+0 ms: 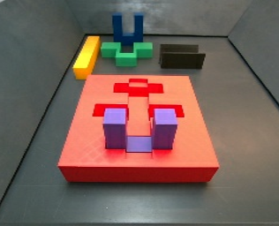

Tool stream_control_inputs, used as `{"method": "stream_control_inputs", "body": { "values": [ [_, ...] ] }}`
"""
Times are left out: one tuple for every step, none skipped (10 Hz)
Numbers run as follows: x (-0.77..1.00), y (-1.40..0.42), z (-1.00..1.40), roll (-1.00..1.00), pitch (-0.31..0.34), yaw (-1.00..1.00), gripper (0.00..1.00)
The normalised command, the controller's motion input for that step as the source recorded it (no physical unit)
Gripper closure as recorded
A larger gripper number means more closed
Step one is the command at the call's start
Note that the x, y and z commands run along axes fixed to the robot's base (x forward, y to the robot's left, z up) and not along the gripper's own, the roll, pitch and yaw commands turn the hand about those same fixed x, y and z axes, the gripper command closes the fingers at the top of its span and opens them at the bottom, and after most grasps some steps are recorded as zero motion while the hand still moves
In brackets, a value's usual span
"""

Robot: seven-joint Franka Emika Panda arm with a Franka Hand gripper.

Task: Pick up the blue object. Move up. Move to above the board. Insert the blue object.
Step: Pick up the blue object.

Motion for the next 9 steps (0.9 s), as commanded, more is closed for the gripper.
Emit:
{"method": "stream_control_inputs", "body": {
  "values": [
    [0.18,0.63,0.0,0.0,0.03,0.03,0.0],
    [0.31,0.73,0.16,-0.04,0.083,0.0,0.0],
    [0.45,0.8,0.27,-0.04,0.156,0.0,0.0],
    [0.56,0.69,0.15,0.0,0.189,0.0,0.0],
    [0.57,0.63,0.0,0.0,0.186,0.0,0.0],
    [0.61,0.67,-0.05,0.0,0.181,0.0,0.0],
    [0.51,0.55,-0.38,0.05,0.123,0.0,0.0],
    [0.41,0.35,-0.62,0.1,0.047,0.0,0.0],
    [0.45,0.33,-0.52,0.06,0.04,0.0,0.0]
  ]
}}
